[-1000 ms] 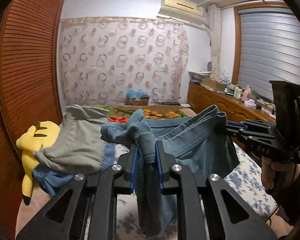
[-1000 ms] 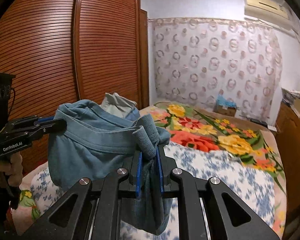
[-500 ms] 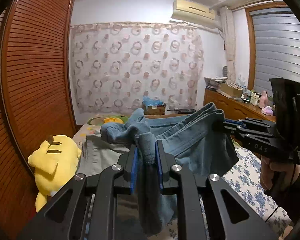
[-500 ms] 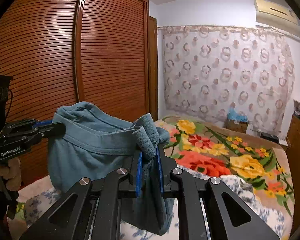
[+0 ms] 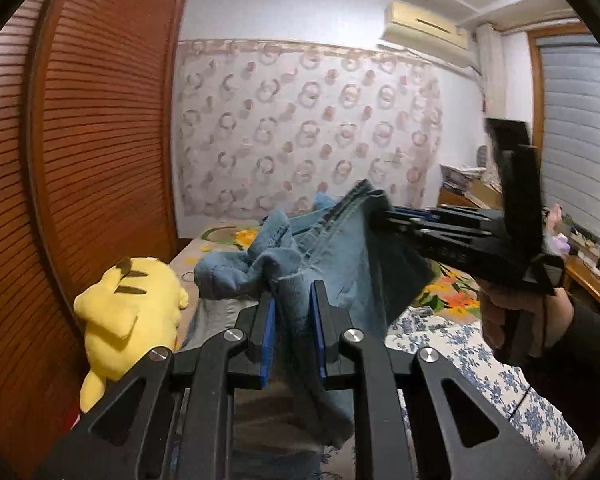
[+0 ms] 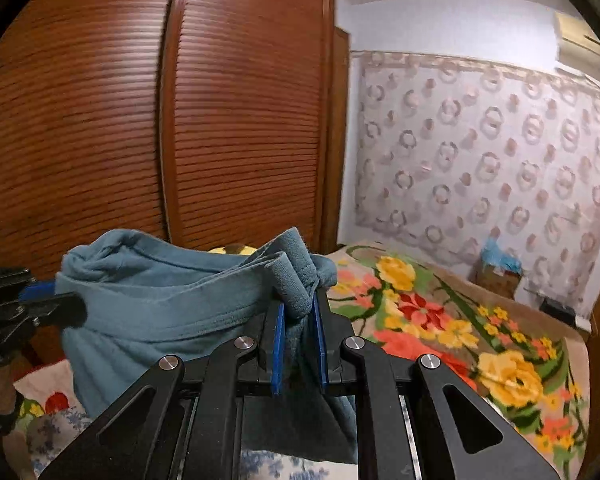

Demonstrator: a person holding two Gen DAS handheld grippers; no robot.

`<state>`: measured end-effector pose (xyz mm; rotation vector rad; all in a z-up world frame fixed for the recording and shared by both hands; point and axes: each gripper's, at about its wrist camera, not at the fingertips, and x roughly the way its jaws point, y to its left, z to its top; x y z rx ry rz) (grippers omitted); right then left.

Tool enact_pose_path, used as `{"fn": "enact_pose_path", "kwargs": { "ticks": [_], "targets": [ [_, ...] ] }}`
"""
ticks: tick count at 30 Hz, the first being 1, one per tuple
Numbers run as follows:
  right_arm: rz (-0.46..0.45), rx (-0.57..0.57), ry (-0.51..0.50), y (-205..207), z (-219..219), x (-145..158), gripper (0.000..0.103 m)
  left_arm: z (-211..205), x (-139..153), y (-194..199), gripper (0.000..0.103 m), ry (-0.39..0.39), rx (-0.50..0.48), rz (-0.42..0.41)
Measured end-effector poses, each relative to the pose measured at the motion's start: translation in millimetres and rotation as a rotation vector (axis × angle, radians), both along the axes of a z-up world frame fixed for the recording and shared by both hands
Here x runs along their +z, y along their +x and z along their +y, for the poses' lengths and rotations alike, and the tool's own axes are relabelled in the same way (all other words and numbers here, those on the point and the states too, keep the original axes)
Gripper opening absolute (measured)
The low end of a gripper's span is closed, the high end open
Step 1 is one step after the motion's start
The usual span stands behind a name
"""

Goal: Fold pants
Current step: 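Lower the shorts onto the folded jeans stack and open both grippers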

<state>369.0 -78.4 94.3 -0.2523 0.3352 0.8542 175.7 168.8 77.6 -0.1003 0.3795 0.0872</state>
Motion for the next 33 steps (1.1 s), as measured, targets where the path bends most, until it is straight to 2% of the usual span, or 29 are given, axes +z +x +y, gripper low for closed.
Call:
{"fn": "enact_pose_path", "kwargs": {
  "ticks": [6, 12, 17, 21, 24, 25, 29, 33],
  "targets": [
    [0.03, 0.083, -0.085, 32.7, 54.5, -10.6, 0.013, 26.4, -16.9, -5.8, 0.017, -0.046, 0.092, 0.039],
    [0.063, 0.146, -0.099, 50.6, 89.3, -13.2, 0.013, 40.6, -30.3, -12.8, 0.018, -0.086, 0.14, 0.062],
    [0.098, 0.156, -0.118, 58.2, 107.0, -17.8, 0.013, 54.0, -49.5, -12.6, 0.019, -0.104, 0.186, 0.122],
    [0.124, 0.139, -0.121, 59.5, 106.8, -20.1, 0.027, 54.8, -57.7, -13.8, 0.024, -0.102, 0.189, 0.148],
    [0.129, 0.112, -0.082, 61.6, 97.7, -12.8, 0.044, 55.7, -54.7, -19.1, 0.043, -0.095, 0.202, 0.136],
    [0.13, 0.101, -0.069, 62.9, 92.5, -8.9, 0.046, 55.3, -53.1, -21.2, 0.052, -0.095, 0.205, 0.127],
    [0.118, 0.079, -0.047, 60.8, 67.9, 1.5, 0.046, 55.4, -43.2, -22.5, 0.053, -0.092, 0.188, 0.092],
    [0.127, 0.07, -0.051, 53.7, 46.2, -3.7, 0.046, 47.3, -38.5, -12.7, 0.054, -0.061, 0.162, 0.095]
  ]
}}
